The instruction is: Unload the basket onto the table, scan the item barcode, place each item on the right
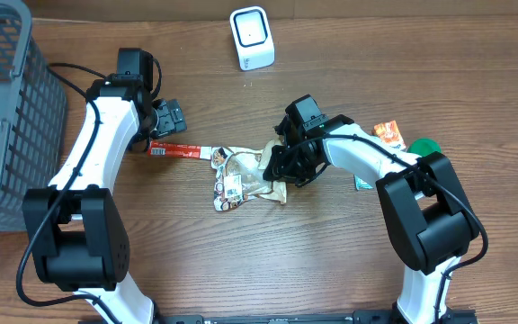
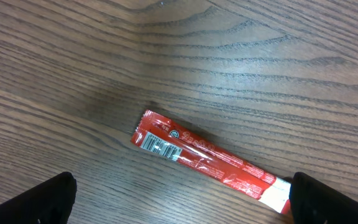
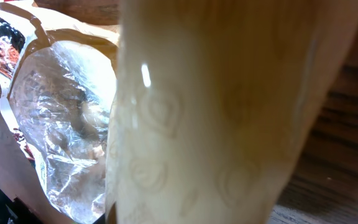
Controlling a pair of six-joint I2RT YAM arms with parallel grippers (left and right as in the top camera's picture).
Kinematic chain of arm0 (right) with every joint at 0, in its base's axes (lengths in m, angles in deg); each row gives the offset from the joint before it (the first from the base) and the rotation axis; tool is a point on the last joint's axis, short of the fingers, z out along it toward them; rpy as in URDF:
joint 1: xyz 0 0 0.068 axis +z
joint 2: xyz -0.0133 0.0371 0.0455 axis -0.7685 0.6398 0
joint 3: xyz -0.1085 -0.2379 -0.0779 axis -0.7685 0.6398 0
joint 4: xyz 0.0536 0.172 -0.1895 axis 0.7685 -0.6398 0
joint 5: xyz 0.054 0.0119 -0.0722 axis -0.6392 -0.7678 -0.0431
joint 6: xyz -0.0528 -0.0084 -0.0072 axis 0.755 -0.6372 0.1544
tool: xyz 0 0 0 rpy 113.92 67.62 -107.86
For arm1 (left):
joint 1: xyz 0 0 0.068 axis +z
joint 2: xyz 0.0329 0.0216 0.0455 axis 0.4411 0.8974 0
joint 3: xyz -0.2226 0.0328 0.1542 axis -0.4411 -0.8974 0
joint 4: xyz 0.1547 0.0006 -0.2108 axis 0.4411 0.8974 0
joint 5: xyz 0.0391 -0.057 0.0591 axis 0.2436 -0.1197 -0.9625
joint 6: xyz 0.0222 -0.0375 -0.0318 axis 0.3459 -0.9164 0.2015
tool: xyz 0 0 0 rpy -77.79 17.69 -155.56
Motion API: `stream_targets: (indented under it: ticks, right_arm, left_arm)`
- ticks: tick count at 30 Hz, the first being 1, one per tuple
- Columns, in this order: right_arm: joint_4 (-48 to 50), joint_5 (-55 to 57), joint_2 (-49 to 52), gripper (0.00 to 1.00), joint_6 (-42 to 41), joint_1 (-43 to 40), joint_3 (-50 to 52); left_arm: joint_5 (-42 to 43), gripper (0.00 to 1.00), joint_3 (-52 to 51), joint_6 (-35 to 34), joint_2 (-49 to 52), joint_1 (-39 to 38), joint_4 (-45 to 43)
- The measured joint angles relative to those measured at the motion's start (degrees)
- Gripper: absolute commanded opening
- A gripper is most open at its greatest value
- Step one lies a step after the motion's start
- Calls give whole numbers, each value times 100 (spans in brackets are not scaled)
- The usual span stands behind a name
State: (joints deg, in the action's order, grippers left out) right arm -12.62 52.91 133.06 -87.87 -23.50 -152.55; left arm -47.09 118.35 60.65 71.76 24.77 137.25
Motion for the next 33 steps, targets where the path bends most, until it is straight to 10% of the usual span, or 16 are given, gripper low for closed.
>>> stream_targets:
  ticks: [18, 26, 30, 33]
  right_arm:
    - [17, 254, 0, 4, 2, 0, 0]
    - [17, 247, 0, 43, -11, 0, 0]
    - [57, 192, -4, 8, -22, 2, -7]
    - [-22, 197, 0, 4, -24, -11, -9]
  left_arm:
    - [0, 100, 0, 11, 0, 0, 0]
    - [0, 100, 0, 13, 0, 0, 2]
    - [-4, 100, 0, 13, 0, 0, 0]
    - [-15, 100, 0, 13, 0, 0, 0]
